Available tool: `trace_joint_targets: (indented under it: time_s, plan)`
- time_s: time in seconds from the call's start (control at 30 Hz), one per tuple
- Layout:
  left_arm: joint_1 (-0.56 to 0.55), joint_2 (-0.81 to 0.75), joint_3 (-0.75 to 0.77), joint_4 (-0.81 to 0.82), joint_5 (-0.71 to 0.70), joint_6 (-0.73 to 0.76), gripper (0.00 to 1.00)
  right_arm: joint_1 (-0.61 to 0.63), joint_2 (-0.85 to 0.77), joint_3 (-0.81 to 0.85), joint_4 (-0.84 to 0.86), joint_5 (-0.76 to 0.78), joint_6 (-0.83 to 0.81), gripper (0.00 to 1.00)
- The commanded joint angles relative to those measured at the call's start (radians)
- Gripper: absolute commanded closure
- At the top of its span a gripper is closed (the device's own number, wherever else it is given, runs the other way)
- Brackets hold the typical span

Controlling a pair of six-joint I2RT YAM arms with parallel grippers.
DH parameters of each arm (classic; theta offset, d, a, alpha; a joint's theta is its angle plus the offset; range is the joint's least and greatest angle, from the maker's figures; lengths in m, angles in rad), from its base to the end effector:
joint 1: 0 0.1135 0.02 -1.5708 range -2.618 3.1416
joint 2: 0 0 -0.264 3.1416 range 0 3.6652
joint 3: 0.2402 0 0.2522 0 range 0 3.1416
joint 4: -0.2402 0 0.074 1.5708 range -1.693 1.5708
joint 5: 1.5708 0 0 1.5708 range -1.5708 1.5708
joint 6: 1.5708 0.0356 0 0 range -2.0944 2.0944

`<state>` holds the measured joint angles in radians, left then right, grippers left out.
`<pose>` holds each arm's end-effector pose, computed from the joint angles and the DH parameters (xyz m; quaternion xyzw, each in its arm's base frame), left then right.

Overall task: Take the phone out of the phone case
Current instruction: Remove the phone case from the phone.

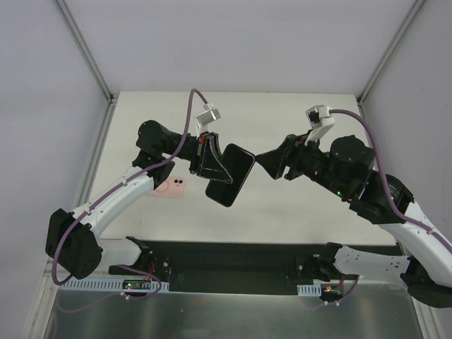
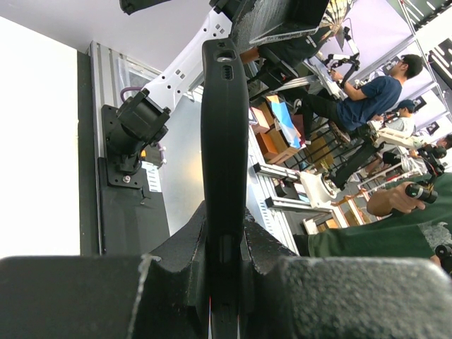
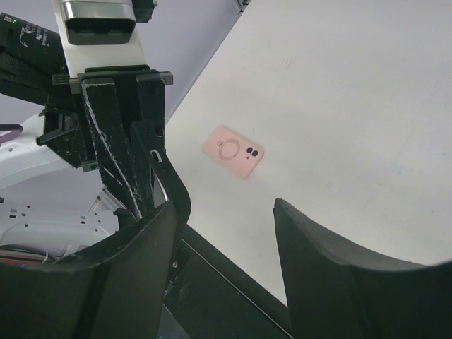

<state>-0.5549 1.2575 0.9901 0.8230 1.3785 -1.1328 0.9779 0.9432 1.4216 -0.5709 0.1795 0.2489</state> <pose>0.2021 -0.1664 0.4004 0.4258 0.5179 -0.7094 0.2172 0.0966 0.1319 0.4832 -0.2060 0.7092 0.3321 0.5868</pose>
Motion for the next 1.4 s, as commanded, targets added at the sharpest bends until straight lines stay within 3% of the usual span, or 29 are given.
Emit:
trace_joint_targets:
  time_s: [0.0,0.47,0.87,1.0,1.37]
  plan:
    - [0.003,-0.038,0.013,0.065,-0.018,0.019,1.0,0.005,0.019,0.026,0.016,0.028,-0.02,0.4]
    - [0.003,-0.063,0.035,0.064,-0.01,0.016,1.0,0.011,0.089,0.027,-0.095,0.155,-0.036,0.4]
    - [0.003,-0.076,0.055,0.064,-0.001,0.015,1.0,0.01,0.175,0.01,-0.11,0.129,-0.048,0.4]
    - [0.003,-0.086,0.053,0.062,-0.001,0.016,1.0,-0.001,0.18,-0.007,-0.069,0.023,-0.048,0.37]
    - [0.003,-0.101,0.051,0.062,-0.001,0.021,1.0,-0.08,0.157,-0.141,0.15,-0.46,0.012,0.35]
